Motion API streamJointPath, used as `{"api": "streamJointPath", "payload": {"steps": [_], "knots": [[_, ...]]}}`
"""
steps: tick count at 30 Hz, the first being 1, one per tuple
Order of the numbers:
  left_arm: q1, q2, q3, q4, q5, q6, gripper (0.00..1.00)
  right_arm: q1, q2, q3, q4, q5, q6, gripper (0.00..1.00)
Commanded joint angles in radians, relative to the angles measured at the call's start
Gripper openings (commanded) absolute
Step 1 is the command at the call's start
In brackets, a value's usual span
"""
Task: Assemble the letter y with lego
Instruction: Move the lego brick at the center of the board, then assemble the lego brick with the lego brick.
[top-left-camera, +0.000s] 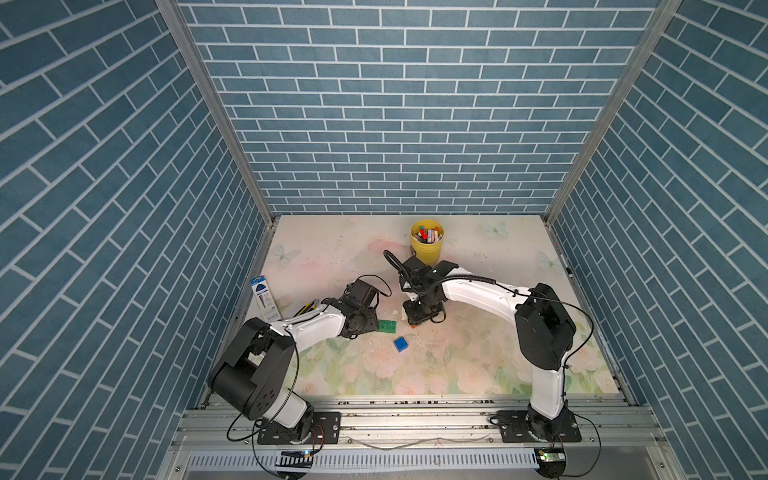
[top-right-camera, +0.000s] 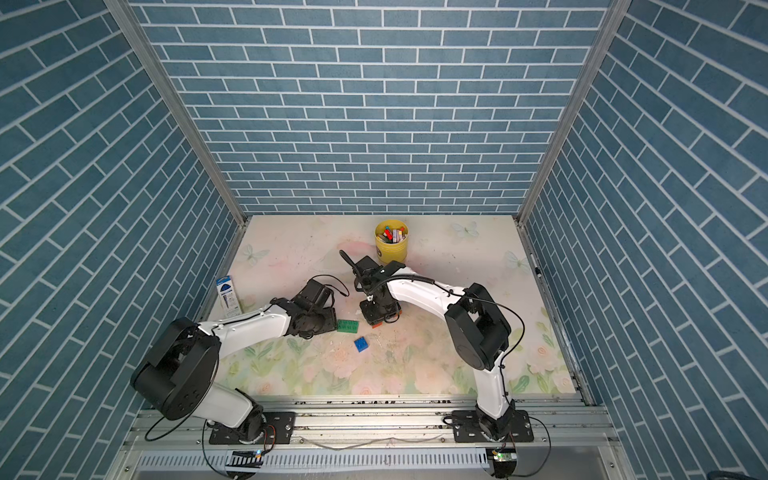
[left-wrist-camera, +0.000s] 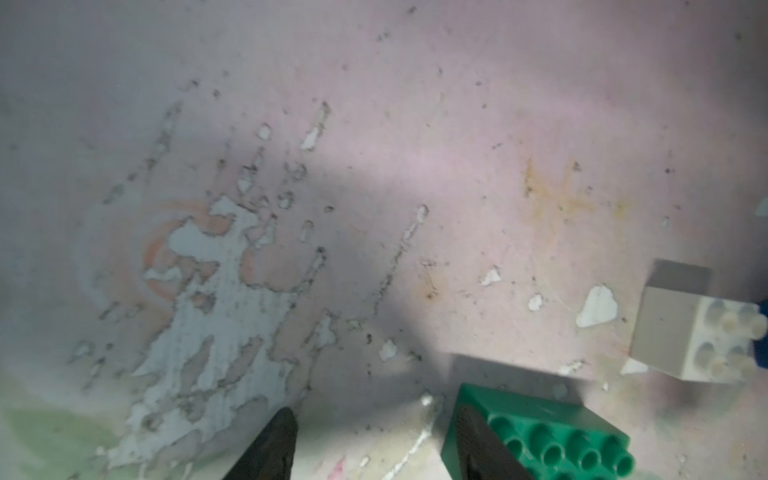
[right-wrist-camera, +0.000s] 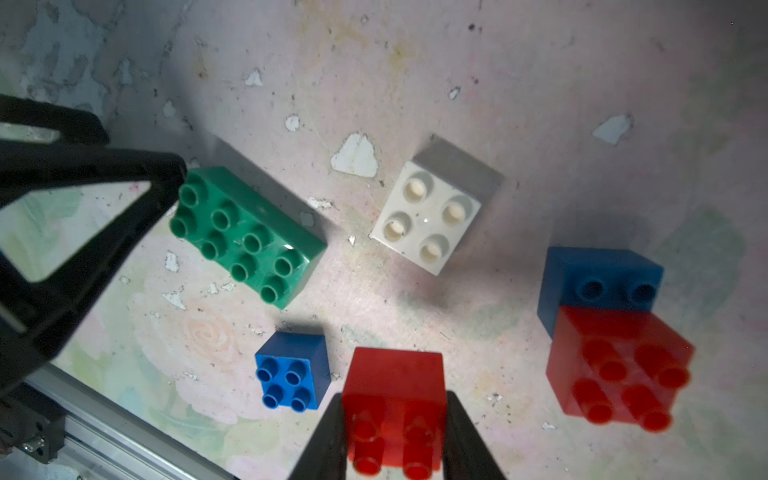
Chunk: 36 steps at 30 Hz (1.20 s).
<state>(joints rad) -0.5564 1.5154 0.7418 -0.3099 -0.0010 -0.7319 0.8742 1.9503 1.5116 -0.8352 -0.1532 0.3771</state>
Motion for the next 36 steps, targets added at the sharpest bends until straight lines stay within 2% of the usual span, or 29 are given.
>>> {"api": "streamJointPath", "payload": {"steps": [1, 4, 15, 22, 29, 36], "knots": [[-0.031, 0.029, 0.002, -0.003, 0.04, -0.034, 0.63, -0.007, 0.017, 0.042, -0.02, -0.027, 0.058, 0.3], [-0.061, 0.025, 0.005, -0.01, 0.015, -0.041, 0.63, -0.011, 0.019, 0.043, -0.026, -0.029, 0.068, 0.3], [-0.148, 0.075, 0.038, 0.022, 0.036, -0.082, 0.63, -0.03, 0.007, -0.001, -0.027, -0.025, 0.115, 0.3], [-0.157, 0.073, 0.049, 0.025, 0.042, -0.08, 0.63, -0.056, -0.026, -0.049, -0.03, -0.007, 0.143, 0.3], [-0.157, -0.009, 0.005, 0.008, 0.023, -0.084, 0.63, -0.058, -0.033, -0.053, -0.023, -0.035, 0.166, 0.3], [-0.157, -0.006, -0.016, 0.041, 0.061, -0.084, 0.63, -0.058, -0.019, -0.048, -0.012, -0.055, 0.193, 0.3]]}}
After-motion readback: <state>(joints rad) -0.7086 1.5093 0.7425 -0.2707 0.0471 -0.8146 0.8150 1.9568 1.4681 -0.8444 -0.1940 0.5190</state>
